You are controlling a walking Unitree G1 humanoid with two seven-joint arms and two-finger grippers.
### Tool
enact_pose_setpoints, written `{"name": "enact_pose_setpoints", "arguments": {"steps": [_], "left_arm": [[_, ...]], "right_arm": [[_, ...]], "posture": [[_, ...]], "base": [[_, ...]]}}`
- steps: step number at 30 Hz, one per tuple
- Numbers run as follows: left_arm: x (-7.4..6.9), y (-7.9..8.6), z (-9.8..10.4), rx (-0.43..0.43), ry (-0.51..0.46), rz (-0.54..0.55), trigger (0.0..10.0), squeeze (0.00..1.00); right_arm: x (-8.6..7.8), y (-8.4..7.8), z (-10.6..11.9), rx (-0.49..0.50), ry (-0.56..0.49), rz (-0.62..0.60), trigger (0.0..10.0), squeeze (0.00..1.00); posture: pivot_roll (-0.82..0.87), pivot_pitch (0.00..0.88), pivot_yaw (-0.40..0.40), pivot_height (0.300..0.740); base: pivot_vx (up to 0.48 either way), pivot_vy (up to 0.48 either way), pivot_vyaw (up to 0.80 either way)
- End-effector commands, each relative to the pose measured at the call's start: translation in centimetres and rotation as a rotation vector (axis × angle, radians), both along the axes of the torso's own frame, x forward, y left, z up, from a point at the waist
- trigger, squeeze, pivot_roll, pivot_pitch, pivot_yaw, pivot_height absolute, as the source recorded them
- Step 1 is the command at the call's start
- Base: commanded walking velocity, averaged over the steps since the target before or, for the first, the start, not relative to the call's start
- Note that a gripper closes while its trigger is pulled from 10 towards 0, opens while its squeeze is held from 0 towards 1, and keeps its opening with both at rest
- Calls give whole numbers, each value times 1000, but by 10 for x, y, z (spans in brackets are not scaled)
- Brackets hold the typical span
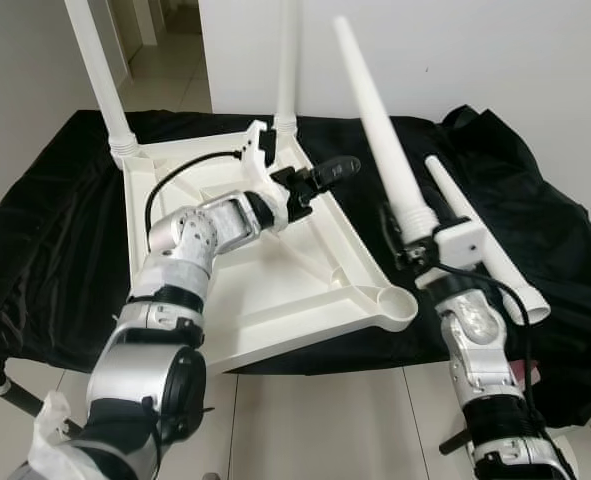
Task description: Building children table
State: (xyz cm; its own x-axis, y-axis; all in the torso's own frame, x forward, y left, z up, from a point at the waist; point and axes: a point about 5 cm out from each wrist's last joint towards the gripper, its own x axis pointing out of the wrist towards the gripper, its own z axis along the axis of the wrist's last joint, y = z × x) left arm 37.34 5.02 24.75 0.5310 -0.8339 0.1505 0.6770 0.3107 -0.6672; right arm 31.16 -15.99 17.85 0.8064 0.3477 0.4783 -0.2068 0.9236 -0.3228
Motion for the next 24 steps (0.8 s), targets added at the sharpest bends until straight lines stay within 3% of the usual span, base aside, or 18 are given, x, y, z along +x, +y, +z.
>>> {"name": "enact_pose_setpoints", "arguments": {"steps": [1, 8, 13, 15, 24], "left_arm": [[-1, -2, 1, -27, -2, -82, 10000, 0], [1, -8, -2, 28, 6, -85, 10000, 0], [7, -12, -6, 66, 27, -30, 10000, 0], [16, -8, -6, 59, 81, 54, 10000, 0], [30, 10, 11, 25, 102, 174, 10000, 0]], "right_arm": [[-2, 14, 7, -41, -46, 56, 10000, 0], [-6, 25, 4, -66, -44, 101, 10000, 0], [-12, 36, -2, -86, -48, 122, 10000, 0], [-17, 45, -8, -81, -36, 142, 10000, 0], [-26, 54, -21, -88, -5, 161, 10000, 0]], "posture": [[-75, 0, 25, 740], [-79, 0, 32, 740], [-79, 0, 29, 740], [-84, 0, 30, 740], [-84, 0, 31, 740]], "base": [[0, 0, 0], [0, 0, 0], [0, 0, 0], [0, 0, 0], [0, 0, 0]]}}
